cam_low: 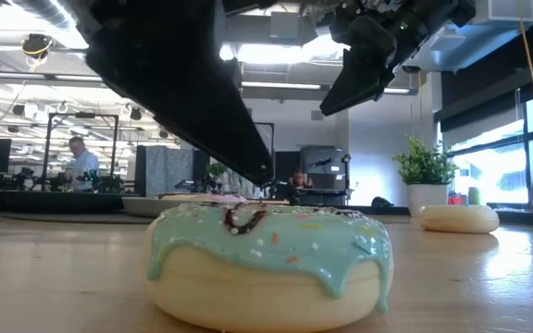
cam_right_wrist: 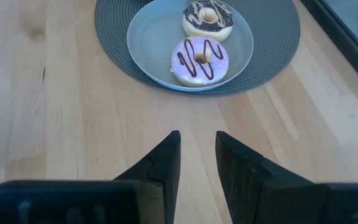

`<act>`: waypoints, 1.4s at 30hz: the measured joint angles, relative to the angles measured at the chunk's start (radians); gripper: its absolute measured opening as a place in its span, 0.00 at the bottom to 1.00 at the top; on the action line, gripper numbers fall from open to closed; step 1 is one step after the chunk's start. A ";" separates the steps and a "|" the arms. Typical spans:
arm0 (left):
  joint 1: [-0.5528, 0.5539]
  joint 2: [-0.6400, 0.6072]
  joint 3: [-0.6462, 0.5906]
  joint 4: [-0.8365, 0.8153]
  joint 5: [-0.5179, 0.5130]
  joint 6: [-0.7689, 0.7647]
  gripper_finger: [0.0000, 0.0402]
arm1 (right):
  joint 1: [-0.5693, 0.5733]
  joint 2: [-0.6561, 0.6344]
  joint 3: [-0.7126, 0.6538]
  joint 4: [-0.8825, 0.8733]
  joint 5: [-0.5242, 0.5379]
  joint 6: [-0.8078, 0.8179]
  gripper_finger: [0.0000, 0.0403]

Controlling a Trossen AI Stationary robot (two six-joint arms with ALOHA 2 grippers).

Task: Pick & Place donuts
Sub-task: Put the big blue donut on the gray plate

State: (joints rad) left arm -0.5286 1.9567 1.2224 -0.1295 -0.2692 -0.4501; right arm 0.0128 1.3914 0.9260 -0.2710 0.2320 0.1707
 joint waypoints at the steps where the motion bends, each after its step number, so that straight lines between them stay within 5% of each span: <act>1: 0.000 0.005 0.000 0.005 0.000 0.000 0.26 | 0.000 0.000 0.000 0.000 0.000 0.000 0.26; 25: 0.007 0.061 0.000 0.084 0.036 -0.033 0.24 | 0.000 0.000 0.000 0.005 0.002 0.004 0.26; 37: 0.014 0.056 0.000 0.060 0.088 -0.038 0.03 | 0.000 0.000 0.000 0.005 0.002 0.009 0.26; 42: 0.047 -0.017 -0.002 -0.055 0.103 -0.095 0.02 | 0.000 0.000 -0.001 0.007 0.002 0.008 0.26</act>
State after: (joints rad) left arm -0.4812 1.9399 1.2205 -0.1840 -0.1659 -0.5449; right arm 0.0124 1.3914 0.9253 -0.2639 0.2340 0.1788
